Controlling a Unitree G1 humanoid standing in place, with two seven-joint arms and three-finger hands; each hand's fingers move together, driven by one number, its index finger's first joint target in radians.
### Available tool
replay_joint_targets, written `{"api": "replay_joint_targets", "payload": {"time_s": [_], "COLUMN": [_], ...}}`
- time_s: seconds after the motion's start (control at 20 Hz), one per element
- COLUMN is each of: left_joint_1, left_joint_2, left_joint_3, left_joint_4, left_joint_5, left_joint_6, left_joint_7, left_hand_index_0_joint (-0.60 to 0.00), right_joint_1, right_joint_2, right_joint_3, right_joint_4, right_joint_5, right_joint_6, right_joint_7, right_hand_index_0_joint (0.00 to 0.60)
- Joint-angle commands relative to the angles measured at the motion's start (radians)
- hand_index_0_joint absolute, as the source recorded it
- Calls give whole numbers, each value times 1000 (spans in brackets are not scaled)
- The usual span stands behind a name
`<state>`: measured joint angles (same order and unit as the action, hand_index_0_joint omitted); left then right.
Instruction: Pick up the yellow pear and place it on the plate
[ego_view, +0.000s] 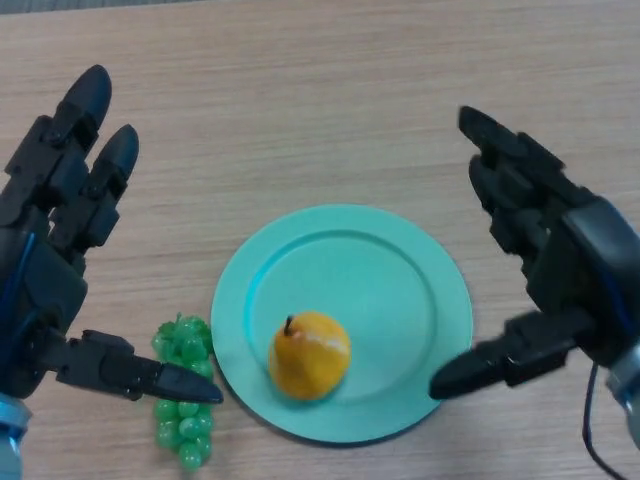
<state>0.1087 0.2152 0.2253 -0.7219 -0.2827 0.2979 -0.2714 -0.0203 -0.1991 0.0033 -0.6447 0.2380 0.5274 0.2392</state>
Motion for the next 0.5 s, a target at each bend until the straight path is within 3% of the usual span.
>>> {"api": "replay_joint_targets", "payload": {"time_s": [0.05,0.25,0.35,0.5], "left_joint_1": [-26,-56,-81,-104], "left_joint_2": [23,50,52,77], "left_joint_3": [21,46,44,58], "left_joint_4": [-18,-16,9,3], "left_joint_5": [31,28,43,52], "left_joint_6": [-149,-60,-110,-56], "left_joint_7": [23,21,27,13], "left_hand_index_0_joint": [0,0,0,0], "right_joint_1": [13,95,113,114], "right_joint_2": [-43,-42,-30,-28], "right_joint_3": [-110,-163,-155,-127], "right_joint_4": [-108,-165,-186,-159], "right_joint_5": [145,140,122,36], "right_joint_6": [-109,-167,-205,-261], "right_joint_7": [-27,-8,-11,-10], "right_hand_index_0_joint": [0,0,0,0]}}
